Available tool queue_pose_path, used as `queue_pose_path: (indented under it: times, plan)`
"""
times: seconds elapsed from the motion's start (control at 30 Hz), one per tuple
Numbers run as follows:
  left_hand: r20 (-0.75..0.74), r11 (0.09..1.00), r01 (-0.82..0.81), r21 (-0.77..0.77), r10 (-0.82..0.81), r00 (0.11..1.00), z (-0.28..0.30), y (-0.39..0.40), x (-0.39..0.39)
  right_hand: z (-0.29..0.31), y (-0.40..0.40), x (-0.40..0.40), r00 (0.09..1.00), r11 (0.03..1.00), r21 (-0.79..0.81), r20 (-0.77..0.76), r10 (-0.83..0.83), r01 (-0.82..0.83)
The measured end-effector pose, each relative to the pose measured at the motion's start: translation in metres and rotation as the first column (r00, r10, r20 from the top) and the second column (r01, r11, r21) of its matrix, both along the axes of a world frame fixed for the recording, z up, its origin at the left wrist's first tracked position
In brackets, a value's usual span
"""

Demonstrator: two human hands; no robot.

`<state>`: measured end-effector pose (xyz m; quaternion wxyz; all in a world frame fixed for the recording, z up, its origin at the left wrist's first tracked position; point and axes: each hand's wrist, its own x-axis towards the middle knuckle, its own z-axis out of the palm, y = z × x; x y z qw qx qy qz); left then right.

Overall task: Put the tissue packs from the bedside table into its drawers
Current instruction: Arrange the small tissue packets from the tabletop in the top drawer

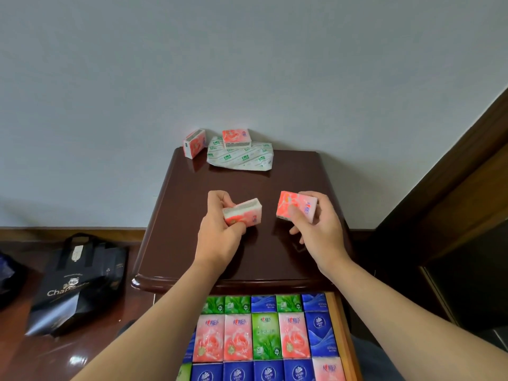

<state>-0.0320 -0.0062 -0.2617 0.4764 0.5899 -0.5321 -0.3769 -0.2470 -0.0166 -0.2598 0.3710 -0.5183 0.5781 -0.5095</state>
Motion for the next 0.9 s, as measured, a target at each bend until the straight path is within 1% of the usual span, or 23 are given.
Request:
queue_pose_path:
  times: [0.1,0.2,0.33,0.43,0.53,0.63,0.8,0.9]
  plan:
    - [0.049,1.0,0.015,-0.024,-0.013,0.999,0.0013,0.0027,-0.0012,0.0009,0.0009,0.0008,1.0,1.0,0.009,-0.02,-0.006,0.006]
    - [0.099,0.998,-0.023,-0.051,0.028,0.995,0.001,0.0037,-0.0028,0.0006,0.0007,0.0015,1.0,1.0,0.018,-0.023,-0.015,0.015]
    - [0.083,0.993,-0.093,-0.07,0.099,0.992,0.0006,0.0028,-0.0036,-0.0022,-0.0007,-0.0008,1.0,1.0,0.002,0.01,-0.008,0.008]
    - [0.056,0.991,-0.082,-0.109,0.088,0.995,-0.0004,0.0013,-0.0014,-0.0033,-0.0022,-0.0018,0.998,0.999,-0.033,0.06,-0.018,0.02]
    - [0.086,0.986,-0.055,-0.155,0.069,0.994,0.0008,-0.0007,0.0005,-0.0037,-0.0023,-0.0007,0.996,0.999,-0.034,0.081,-0.028,0.03]
    - [0.127,0.984,-0.04,-0.173,0.063,0.99,0.0004,-0.0022,0.0009,-0.0064,-0.0027,-0.0024,0.999,0.999,-0.041,0.044,-0.016,0.018]
    - [0.105,0.984,-0.056,-0.167,0.075,0.992,-0.0001,-0.0021,0.0006,-0.0069,-0.0009,-0.0004,0.999,0.999,-0.032,0.029,-0.029,0.03]
    - [0.112,0.984,-0.062,-0.168,0.082,0.99,0.0008,-0.002,-0.0009,-0.0082,-0.001,-0.0008,0.997,0.998,-0.026,-0.037,-0.063,0.062]
